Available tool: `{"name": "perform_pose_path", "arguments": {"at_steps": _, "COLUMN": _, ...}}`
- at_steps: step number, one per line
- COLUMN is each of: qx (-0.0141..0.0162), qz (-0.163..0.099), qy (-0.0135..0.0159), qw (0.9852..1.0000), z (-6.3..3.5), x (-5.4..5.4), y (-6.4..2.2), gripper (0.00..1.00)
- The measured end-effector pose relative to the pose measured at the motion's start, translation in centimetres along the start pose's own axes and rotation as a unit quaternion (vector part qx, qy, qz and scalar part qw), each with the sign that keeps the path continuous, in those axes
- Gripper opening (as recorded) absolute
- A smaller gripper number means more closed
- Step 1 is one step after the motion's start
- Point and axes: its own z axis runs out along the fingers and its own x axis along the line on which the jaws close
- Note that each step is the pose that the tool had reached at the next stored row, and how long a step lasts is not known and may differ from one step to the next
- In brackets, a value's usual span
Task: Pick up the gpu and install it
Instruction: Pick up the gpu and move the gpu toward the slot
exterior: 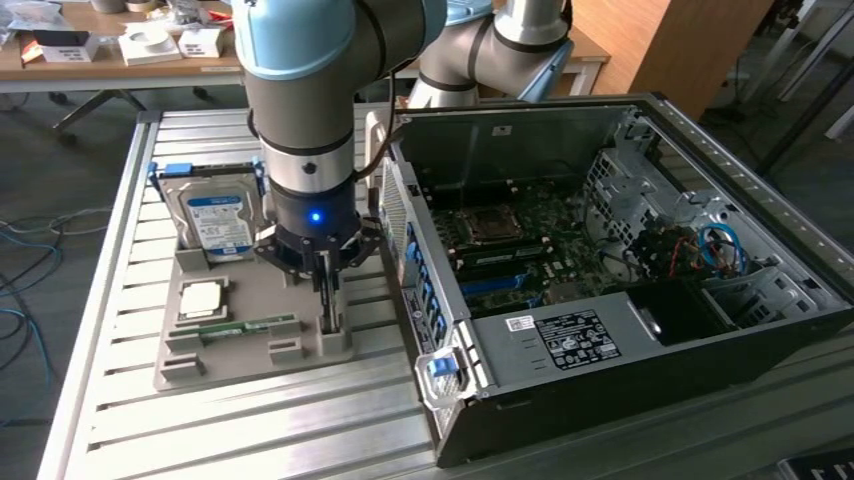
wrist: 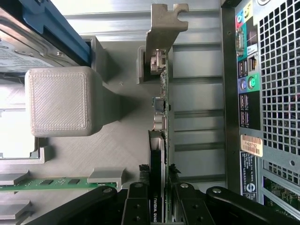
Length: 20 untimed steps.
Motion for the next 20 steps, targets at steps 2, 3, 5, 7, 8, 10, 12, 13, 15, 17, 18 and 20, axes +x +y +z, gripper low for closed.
{"name": "perform_pose_path", "arguments": {"at_steps": 2, "qx": 0.0, "qz": -0.002, "qy": 0.0001, "qw": 1.0, "z": 0.0, "x": 0.0, "y": 0.0, "gripper": 0.26}}
{"name": "perform_pose_path", "arguments": {"at_steps": 3, "qx": 0.0, "qz": -0.002, "qy": 0.0001, "qw": 1.0, "z": 0.0, "x": 0.0, "y": 0.0, "gripper": 0.26}}
{"name": "perform_pose_path", "arguments": {"at_steps": 5, "qx": -0.0001, "qz": -0.002, "qy": 0.0001, "qw": 1.0, "z": -0.01, "x": 0.0, "y": 0.0, "gripper": 0.26}}
{"name": "perform_pose_path", "arguments": {"at_steps": 7, "qx": -0.0001, "qz": -0.002, "qy": 0.0, "qw": 1.0, "z": -0.37, "x": 0.0, "y": 0.02, "gripper": 0.26}}
{"name": "perform_pose_path", "arguments": {"at_steps": 8, "qx": 0.0, "qz": -0.002, "qy": 0.0001, "qw": 1.0, "z": -0.76, "x": 0.0, "y": 0.04, "gripper": 0.26}}
{"name": "perform_pose_path", "arguments": {"at_steps": 10, "qx": -0.0001, "qz": -0.002, "qy": 0.0001, "qw": 1.0, "z": -1.52, "x": 0.0, "y": 0.08, "gripper": 0.26}}
{"name": "perform_pose_path", "arguments": {"at_steps": 12, "qx": -0.0001, "qz": -0.002, "qy": 0.0001, "qw": 1.0, "z": -2.3, "x": 0.0, "y": 0.11, "gripper": 0.26}}
{"name": "perform_pose_path", "arguments": {"at_steps": 13, "qx": 0.0, "qz": -0.002, "qy": 0.0001, "qw": 1.0, "z": -2.68, "x": 0.0, "y": 0.13, "gripper": 0.26}}
{"name": "perform_pose_path", "arguments": {"at_steps": 15, "qx": 0.0, "qz": -0.002, "qy": 0.0001, "qw": 1.0, "z": -3.38, "x": -0.1, "y": 0.17, "gripper": 0.26}}
{"name": "perform_pose_path", "arguments": {"at_steps": 17, "qx": -0.0001, "qz": -0.002, "qy": 0.0001, "qw": 1.0, "z": -3.92, "x": -0.1, "y": 0.2, "gripper": 0.26}}
{"name": "perform_pose_path", "arguments": {"at_steps": 18, "qx": -0.0001, "qz": -0.002, "qy": 0.0001, "qw": 1.0, "z": -4.2, "x": -0.1, "y": 0.21, "gripper": 0.26}}
{"name": "perform_pose_path", "arguments": {"at_steps": 20, "qx": 0.0, "qz": -0.002, "qy": 0.0001, "qw": 1.0, "z": -4.96, "x": -0.1, "y": 0.25, "gripper": 0.26}}
